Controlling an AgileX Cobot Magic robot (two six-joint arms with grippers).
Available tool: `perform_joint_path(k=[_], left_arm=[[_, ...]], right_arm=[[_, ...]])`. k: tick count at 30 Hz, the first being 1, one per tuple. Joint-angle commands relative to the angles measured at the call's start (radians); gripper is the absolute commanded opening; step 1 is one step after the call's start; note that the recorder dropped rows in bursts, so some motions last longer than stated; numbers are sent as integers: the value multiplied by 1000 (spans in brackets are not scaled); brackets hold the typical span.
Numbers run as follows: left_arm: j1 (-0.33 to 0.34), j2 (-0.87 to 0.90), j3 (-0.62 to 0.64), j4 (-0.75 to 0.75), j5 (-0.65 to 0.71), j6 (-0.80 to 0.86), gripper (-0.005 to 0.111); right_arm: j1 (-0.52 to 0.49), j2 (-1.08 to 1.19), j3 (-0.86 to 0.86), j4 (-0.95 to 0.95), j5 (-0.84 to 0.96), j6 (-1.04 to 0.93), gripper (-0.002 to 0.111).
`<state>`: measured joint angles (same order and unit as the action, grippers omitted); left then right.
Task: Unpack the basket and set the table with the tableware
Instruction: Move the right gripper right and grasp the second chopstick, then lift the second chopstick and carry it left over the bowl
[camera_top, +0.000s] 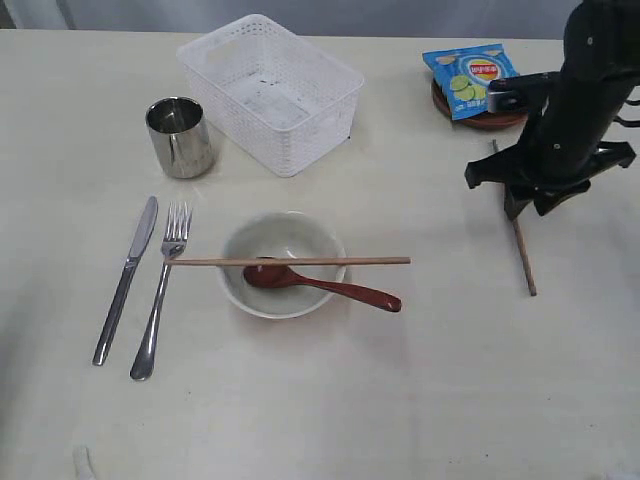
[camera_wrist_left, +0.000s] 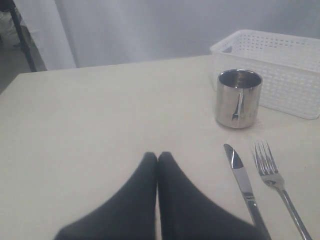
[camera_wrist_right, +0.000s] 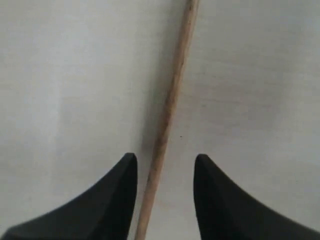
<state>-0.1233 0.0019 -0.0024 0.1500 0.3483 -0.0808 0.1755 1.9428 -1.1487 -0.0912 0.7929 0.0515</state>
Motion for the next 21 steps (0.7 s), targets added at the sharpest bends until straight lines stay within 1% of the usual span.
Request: perform_joint_path(k=[1, 3, 5, 7, 10, 16, 19, 21], left_arm=[[-5, -2, 2, 0, -1, -2, 0], [-5, -2, 2, 0, -1, -2, 0], [-5, -2, 2, 0, -1, -2, 0], [-5, -2, 2, 0, -1, -2, 0], [-5, -2, 2, 4, -1, -2, 0], [-5, -2, 2, 4, -1, -2, 0], [-5, -2, 2, 4, -1, -2, 0], [-5, -2, 2, 4, -1, -2, 0]], right_arm=[[-5, 36, -1, -15, -13, 3, 37], [-5, 54, -1, -15, -17, 3, 35], [-5, 65, -1, -15, -17, 3, 29], [-5, 76, -1, -15, -19, 3, 19], [-5, 78, -1, 3, -29, -20, -1], [0, 40, -3, 16, -21, -51, 0], [18, -36, -5, 19, -21, -88, 0], [47, -99, -27, 31, 4, -138, 0]])
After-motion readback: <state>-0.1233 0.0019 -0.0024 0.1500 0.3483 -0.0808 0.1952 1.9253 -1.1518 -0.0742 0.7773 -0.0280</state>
